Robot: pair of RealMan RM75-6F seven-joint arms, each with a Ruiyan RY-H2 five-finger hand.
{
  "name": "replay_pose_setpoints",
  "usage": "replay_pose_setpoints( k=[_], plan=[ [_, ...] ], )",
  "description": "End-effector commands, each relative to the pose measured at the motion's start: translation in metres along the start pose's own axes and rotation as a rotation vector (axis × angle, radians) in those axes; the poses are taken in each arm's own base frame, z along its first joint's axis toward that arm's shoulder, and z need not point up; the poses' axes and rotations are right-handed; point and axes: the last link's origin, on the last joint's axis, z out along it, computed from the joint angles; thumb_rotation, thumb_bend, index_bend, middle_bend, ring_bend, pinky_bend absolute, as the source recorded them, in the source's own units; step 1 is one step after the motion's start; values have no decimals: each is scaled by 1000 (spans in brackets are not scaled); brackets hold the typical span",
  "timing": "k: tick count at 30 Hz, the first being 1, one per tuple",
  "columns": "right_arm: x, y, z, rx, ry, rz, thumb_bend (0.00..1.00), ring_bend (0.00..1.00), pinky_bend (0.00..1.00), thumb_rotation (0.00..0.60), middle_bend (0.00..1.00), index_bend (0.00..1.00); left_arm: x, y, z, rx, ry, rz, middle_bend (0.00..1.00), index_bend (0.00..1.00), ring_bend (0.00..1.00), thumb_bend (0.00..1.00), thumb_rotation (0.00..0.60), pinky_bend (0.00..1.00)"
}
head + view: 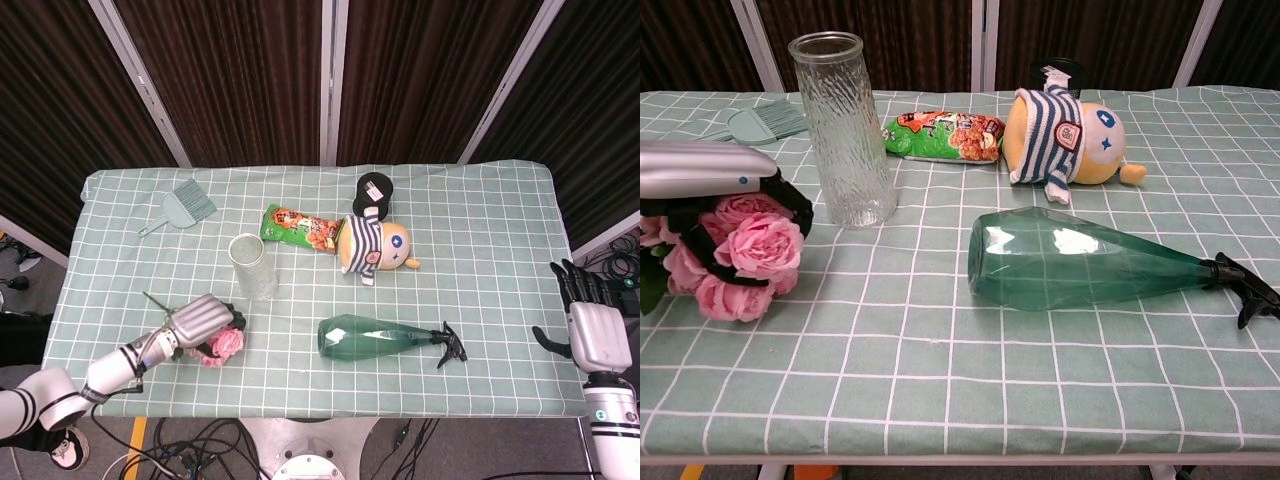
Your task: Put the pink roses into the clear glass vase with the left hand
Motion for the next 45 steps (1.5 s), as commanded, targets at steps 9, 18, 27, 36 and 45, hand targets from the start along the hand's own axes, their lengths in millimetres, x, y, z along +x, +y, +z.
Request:
replay_pose_setpoints(
  k=[9, 18, 27, 36, 45],
  plan=[
    [0, -1, 0, 1, -1, 0, 143, 0, 0, 600, 0, 0, 6, 1, -2, -14, 53, 7, 603, 629, 566, 282, 600, 727],
    [4, -3, -1, 11, 20, 5, 143, 0, 0, 600, 0, 0, 39, -7, -16, 25, 126, 102, 636, 667, 584, 283, 600, 744],
    [10, -2, -6, 51, 54, 8, 141, 0, 0, 600, 0, 0, 88, -17, -46, 142, 246, 182, 639, 669, 596, 282, 600, 755],
    [5, 9, -19, 82, 41, -13, 136, 0, 0, 600, 0, 0, 159, -36, -69, 280, 569, 178, 639, 669, 593, 281, 600, 748],
    [-14, 15, -24, 64, 2, -6, 134, 0, 0, 600, 0, 0, 205, -18, -73, 197, 867, 92, 638, 668, 591, 272, 600, 747]
  ],
)
